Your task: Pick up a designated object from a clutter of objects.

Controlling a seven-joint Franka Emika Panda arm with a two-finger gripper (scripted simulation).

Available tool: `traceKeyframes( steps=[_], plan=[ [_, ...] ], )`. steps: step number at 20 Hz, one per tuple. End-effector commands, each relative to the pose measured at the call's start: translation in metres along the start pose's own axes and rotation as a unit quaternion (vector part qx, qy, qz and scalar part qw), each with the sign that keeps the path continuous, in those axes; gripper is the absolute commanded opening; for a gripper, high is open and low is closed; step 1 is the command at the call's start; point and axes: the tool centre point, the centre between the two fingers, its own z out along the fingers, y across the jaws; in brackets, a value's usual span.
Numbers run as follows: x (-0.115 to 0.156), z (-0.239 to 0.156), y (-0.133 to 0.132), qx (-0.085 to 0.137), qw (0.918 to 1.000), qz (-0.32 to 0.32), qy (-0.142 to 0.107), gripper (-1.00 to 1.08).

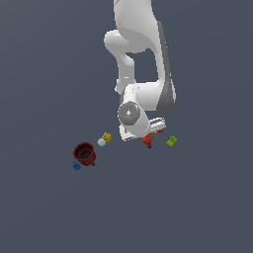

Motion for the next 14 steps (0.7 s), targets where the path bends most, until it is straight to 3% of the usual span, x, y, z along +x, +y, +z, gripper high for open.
traceKeyframes(
  steps=[1,14],
  plan=[
    [-0.005,0.029,0.004,0.013,0.9997,0.004,-0.023,1.08],
    [-0.007,0.054,0.003,0.014,0.9996,0.004,-0.025,1.08]
  ],
)
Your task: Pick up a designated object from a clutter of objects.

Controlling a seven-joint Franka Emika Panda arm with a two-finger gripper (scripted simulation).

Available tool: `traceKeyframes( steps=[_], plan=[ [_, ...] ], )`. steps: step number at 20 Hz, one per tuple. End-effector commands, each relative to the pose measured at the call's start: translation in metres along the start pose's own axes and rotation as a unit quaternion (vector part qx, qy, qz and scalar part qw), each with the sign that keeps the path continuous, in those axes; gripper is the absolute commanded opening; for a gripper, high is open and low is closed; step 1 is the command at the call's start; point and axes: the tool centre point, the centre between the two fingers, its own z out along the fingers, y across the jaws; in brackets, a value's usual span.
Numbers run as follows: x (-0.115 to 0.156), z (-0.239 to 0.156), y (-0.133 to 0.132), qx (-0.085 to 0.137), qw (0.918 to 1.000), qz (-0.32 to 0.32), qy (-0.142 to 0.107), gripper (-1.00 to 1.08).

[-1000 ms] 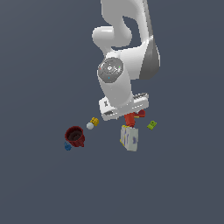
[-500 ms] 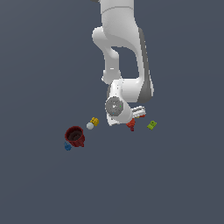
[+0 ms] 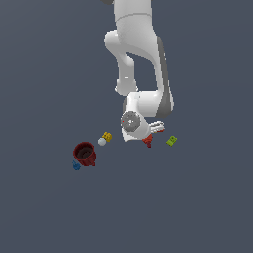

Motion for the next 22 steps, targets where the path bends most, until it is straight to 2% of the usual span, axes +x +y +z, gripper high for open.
traceKeyframes(
  steps=[1,5,6,22],
  plan=[
    [-0.0003,0.009,0.0001,0.0,1.0,0.0,-0.001,1.08],
    [-0.0005,0.0143,0.0001,0.001,1.0,0.0,-0.001,1.08],
    [-0.0005,0.0143,0.0001,0.001,1.0,0.0,-0.001,-1.0],
    [-0.004,0.0066,-0.0066,0.001,1.0,-0.001,0.0,-1.0]
  ],
)
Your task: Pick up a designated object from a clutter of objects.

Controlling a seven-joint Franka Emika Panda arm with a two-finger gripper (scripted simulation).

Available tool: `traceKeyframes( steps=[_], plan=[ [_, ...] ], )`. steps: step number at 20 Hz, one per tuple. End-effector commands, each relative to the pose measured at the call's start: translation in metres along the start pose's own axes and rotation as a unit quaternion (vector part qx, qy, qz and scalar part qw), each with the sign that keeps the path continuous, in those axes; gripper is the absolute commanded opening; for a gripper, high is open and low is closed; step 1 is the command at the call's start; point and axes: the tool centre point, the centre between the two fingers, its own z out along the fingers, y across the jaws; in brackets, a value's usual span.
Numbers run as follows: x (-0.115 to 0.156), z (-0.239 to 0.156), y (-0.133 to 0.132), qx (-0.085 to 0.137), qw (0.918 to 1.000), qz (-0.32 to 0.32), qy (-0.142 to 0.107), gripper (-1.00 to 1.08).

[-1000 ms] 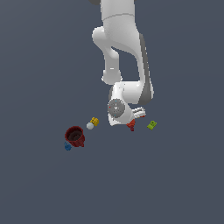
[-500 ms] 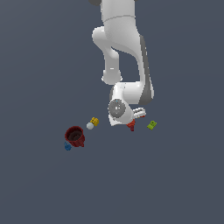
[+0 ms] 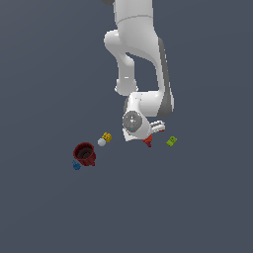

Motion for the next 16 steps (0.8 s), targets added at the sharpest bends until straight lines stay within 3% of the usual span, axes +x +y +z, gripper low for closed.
traceKeyframes(
  steps=[1,8,16],
  plan=[
    [-0.002,-0.006,-0.005,0.0,1.0,-0.001,0.001,-1.0],
    [-0.016,-0.034,-0.028,-0.001,1.0,0.0,0.001,-1.0],
    [-0.045,-0.09,-0.075,-0.002,1.0,0.0,0.001,-1.0]
  ],
)
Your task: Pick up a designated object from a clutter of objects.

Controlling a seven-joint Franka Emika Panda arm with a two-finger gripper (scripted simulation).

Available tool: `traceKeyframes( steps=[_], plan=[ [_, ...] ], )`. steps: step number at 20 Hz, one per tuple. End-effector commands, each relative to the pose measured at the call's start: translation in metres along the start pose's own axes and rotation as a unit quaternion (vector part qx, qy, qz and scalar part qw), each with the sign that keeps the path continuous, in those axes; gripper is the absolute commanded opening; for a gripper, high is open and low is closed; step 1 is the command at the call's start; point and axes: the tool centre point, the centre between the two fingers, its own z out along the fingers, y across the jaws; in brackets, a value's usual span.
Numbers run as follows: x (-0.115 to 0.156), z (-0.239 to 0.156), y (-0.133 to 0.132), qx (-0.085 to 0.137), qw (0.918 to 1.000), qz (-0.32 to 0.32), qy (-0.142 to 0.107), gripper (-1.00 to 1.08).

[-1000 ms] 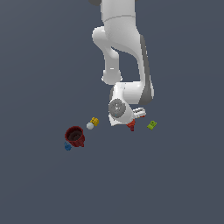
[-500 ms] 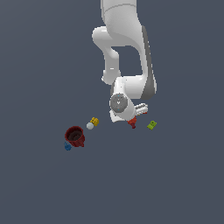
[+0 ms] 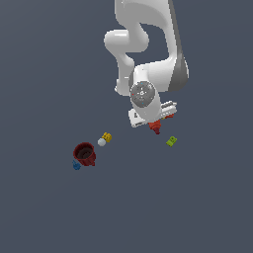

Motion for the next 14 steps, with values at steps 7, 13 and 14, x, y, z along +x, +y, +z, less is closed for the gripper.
traceKeyframes(
  steps=[7,13,14],
  plan=[
    [-0.036,-0.074,-0.061,-0.001,1.0,-0.001,0.001,-1.0],
    [-0.057,-0.119,-0.098,-0.001,1.0,-0.001,0.001,-1.0],
    [-0.06,-0.125,-0.103,-0.001,1.0,-0.001,0.001,-1.0]
  ],
)
